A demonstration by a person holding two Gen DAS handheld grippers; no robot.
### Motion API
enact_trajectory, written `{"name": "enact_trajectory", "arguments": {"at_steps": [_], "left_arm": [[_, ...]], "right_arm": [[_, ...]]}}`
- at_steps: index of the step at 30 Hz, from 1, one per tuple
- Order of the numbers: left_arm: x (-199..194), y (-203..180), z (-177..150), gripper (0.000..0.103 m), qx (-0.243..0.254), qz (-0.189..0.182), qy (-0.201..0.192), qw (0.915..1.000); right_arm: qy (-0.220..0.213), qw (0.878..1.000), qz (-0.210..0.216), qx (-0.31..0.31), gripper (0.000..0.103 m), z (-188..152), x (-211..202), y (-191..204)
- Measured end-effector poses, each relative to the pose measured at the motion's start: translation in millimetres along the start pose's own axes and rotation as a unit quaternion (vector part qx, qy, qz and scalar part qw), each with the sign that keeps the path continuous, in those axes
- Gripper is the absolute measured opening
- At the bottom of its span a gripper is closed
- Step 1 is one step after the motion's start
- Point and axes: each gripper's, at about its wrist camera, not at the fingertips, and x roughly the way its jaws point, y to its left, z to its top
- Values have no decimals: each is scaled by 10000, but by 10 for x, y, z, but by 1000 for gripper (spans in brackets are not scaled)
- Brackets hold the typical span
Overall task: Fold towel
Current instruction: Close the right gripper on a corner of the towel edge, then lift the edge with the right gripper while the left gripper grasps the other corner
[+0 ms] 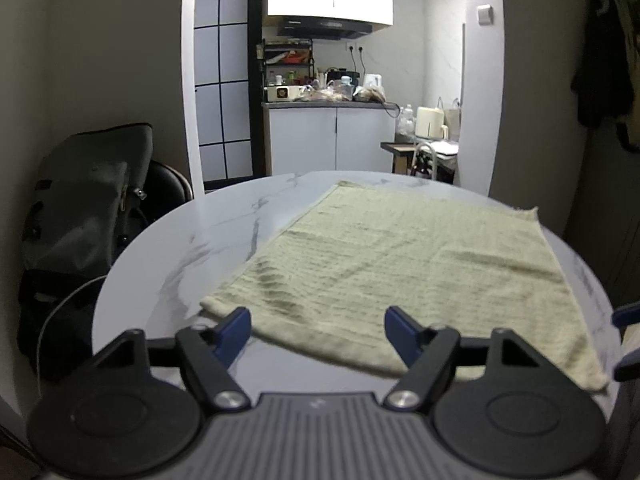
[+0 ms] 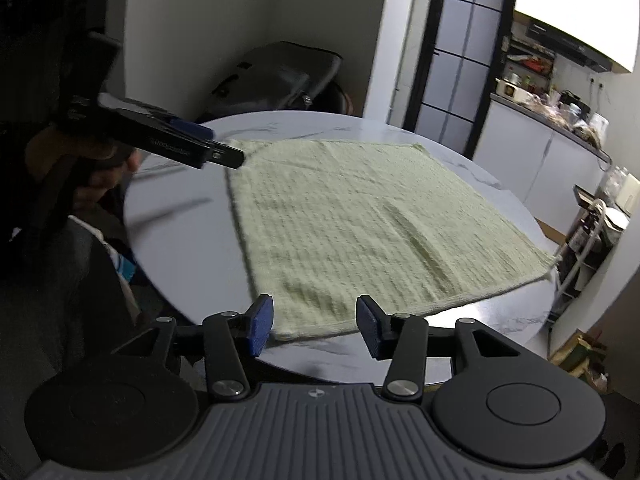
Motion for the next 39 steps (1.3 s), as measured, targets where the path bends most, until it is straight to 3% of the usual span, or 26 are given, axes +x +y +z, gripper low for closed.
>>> {"name": "enact_trajectory", "arguments": {"at_steps": [5, 14, 22, 39], "left_arm": [[-4, -34, -36, 75, -162, -22, -60, 9998], [21, -27, -93, 74, -340, -4, -60, 9994], [22, -55, -95, 75, -288, -94, -58, 9995], [22, -130, -220, 75, -179, -240, 57, 9995]], "right_arm": [[-60, 9998, 76, -165, 51, 5, 43, 89], [123, 9994, 272, 191, 47, -26, 201, -54], [36, 9994, 300, 187, 18, -58, 224, -101], [100, 9992, -327, 227, 15, -116, 36, -353]]}}
